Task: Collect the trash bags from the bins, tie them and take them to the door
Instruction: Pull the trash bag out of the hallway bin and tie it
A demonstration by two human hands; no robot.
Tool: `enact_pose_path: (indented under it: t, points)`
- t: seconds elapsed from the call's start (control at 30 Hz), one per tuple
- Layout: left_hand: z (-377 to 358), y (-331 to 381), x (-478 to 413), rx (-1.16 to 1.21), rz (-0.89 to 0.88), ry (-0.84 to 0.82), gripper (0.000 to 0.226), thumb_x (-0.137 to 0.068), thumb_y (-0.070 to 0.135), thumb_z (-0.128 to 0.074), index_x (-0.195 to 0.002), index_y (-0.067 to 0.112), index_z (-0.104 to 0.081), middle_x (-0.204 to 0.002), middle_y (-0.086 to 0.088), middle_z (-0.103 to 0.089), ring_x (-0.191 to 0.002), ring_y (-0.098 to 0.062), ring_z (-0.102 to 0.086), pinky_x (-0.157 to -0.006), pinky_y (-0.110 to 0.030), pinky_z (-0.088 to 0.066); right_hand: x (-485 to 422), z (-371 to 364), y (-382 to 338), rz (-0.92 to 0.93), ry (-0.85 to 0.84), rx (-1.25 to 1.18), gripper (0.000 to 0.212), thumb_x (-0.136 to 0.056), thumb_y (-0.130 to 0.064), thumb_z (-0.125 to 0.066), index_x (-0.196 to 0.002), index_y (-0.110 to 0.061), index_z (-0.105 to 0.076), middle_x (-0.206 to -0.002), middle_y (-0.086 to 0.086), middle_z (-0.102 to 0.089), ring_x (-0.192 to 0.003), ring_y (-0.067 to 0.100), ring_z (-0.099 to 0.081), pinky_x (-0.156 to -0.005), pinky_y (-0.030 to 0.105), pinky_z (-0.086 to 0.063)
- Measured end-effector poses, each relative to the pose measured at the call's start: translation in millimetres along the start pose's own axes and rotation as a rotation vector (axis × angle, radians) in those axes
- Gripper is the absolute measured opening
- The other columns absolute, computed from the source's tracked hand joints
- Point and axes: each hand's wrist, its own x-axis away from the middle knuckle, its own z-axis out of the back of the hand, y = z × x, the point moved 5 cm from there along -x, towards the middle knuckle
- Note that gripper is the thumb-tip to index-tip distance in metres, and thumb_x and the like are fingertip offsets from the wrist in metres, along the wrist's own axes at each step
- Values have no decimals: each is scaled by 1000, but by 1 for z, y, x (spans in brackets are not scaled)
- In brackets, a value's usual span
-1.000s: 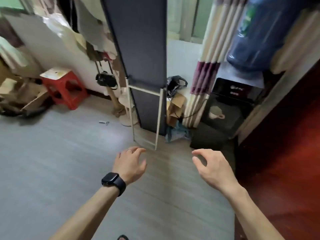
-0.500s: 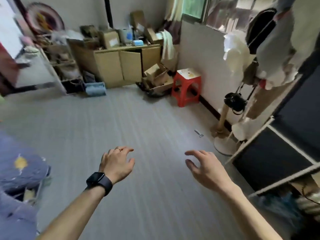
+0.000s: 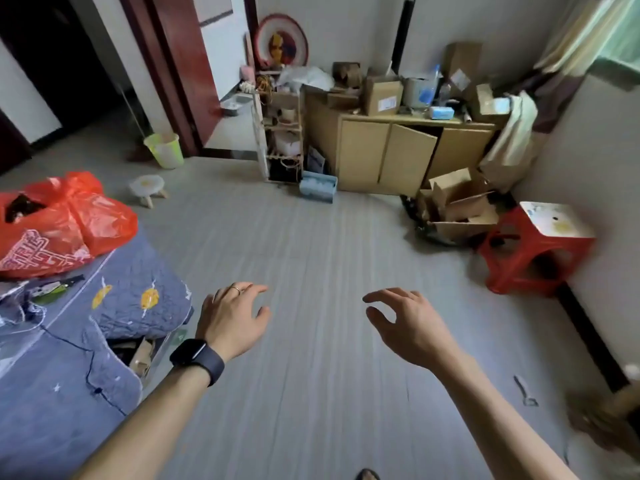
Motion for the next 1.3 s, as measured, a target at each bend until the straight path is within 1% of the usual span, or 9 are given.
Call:
enact_pose_path:
  t: [0.13,0.33,0.4,0.5,0.57,0.8,0.97,1.13,1.3]
  points:
    - [3,-20,-59,0,122,22,53,-75,45,-44,-118,25,-67,-123,-1,-65,-112,-30,-61,-96,-42,-46,-104,6,4,84,-51,3,28,-97,-44,-51,-122,-39,-63,-130,-13,-62,-120,22,-52,-94,30,-44]
    - [-19,-75,-166,7,262,-15,47,-79,44,-49,-119,26,-65,-114,0,-67,-109,-27,-61,-92,-42,-48,-258,-33,-14,187,-222,-10,30,-98,-43,-49,-124,-37,-62,-133,-11,-61,-124,23,-50,-97,35,-46]
    - [-27,-90,-201,19,283,-30,45,-81,43,-52,-121,27,-63,-120,0,-65,-113,-26,-59,-95,-42,-46,-300,-46,-20,200,-250,-6,30,-98,-43,-50,-124,-38,-62,-133,-11,-61,-124,23,-51,-97,34,-45]
    - [-36,-125,-279,38,304,-45,50,-80,46,-46,-124,27,-62,-130,1,-61,-119,-27,-57,-99,-40,-44,-383,-71,-33,188,-298,2,29,-97,-43,-50,-124,-39,-62,-133,-12,-60,-124,21,-51,-95,31,-44]
    - [-38,-146,-331,33,308,-82,45,-86,43,-51,-128,29,-60,-134,2,-58,-122,-25,-54,-101,-38,-41,-430,-78,-43,158,-311,11,28,-97,-43,-50,-123,-40,-62,-133,-13,-60,-125,20,-50,-92,30,-44]
    - [-21,-203,-507,42,290,-117,41,-91,41,-52,-130,32,-56,-138,6,-55,-126,-22,-50,-103,-38,-37,-616,-87,-92,177,-308,5,27,-97,-42,-52,-121,-39,-64,-129,-12,-63,-122,20,-52,-91,27,-41]
    - [-15,-262,-606,35,334,-122,41,-90,42,-51,-130,34,-56,-139,8,-54,-127,-21,-50,-103,-39,-37,-739,-115,-126,246,-326,20,27,-97,-43,-52,-121,-39,-64,-128,-10,-64,-120,22,-55,-94,32,-46]
    - [-14,-348,-720,67,486,-113,42,-90,41,-50,-131,34,-54,-139,9,-54,-128,-21,-50,-104,-41,-37,-903,-176,-175,336,-411,21,30,-97,-44,-50,-124,-39,-62,-129,-9,-64,-119,23,-57,-95,34,-48]
    - [11,-427,-778,72,656,-81,43,-91,41,-51,-133,35,-53,-139,8,-55,-128,-22,-50,-105,-41,-38,-1024,-220,-254,444,-523,88,32,-96,-44,-49,-125,-38,-61,-129,-8,-64,-120,24,-57,-99,36,-47]
